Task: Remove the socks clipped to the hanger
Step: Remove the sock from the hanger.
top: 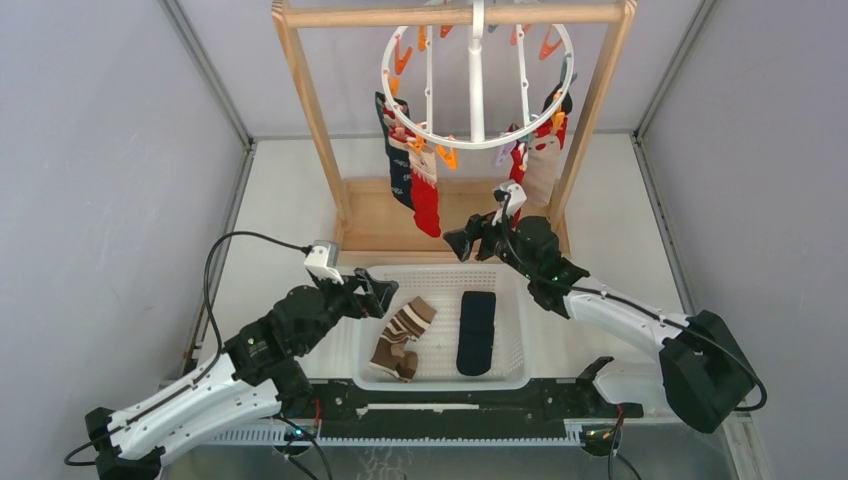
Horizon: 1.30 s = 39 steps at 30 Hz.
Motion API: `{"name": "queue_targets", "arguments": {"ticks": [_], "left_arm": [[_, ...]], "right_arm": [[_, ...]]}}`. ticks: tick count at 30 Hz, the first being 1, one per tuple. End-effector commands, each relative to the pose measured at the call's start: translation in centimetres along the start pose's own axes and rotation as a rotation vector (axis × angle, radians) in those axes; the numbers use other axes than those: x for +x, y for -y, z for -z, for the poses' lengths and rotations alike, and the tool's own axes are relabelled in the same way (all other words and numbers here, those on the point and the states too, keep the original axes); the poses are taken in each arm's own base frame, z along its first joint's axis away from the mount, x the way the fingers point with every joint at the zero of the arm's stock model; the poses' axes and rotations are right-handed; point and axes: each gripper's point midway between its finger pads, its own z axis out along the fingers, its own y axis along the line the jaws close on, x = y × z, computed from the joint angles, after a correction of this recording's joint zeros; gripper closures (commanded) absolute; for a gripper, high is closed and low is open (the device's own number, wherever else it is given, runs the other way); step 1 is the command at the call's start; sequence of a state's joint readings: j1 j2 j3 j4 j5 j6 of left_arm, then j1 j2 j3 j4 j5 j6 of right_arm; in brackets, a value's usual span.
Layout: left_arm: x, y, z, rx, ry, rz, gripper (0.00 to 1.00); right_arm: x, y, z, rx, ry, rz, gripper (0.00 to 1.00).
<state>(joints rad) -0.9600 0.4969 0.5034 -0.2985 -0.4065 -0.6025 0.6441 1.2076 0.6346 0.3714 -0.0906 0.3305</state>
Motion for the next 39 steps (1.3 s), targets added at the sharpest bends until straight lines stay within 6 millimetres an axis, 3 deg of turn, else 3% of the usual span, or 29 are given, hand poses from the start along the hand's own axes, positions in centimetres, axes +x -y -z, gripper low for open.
{"name": "queue_targets", "arguments": {"ticks": [1, 7, 24, 33, 39], "left_arm": [[0.3, 0.3, -0.2, 0.023, 0.001, 0.003, 0.0], [0.3, 0.5, -0.1, 0.033, 0.001, 0.013, 0.0], [0.5, 0.6, -0.1, 0.043, -0.001, 0.031, 0.0], [0.7, 0.6, -0.1, 0.044, -0.004, 0.035, 0.0], [0.6, 0.6, 0.0, 0.046, -0.002, 0.036, 0.0]], "right_arm": [[-3.7, -2.4, -1.1, -0.088, 0.121, -0.014, 0.25], [-3.9, -2.8, -2.6, -0.097, 0.124, -0.024, 0.32], [-3.6, -2.7, -6.4, -0.109, 0.115, -0.064, 0.33], [-3.0, -3.4, -7.7, -0.137, 0.091, -0.086, 0.51], [-2.5, -3.4, -8.0, -0.14, 0.074, -0.092, 0.76]]}}
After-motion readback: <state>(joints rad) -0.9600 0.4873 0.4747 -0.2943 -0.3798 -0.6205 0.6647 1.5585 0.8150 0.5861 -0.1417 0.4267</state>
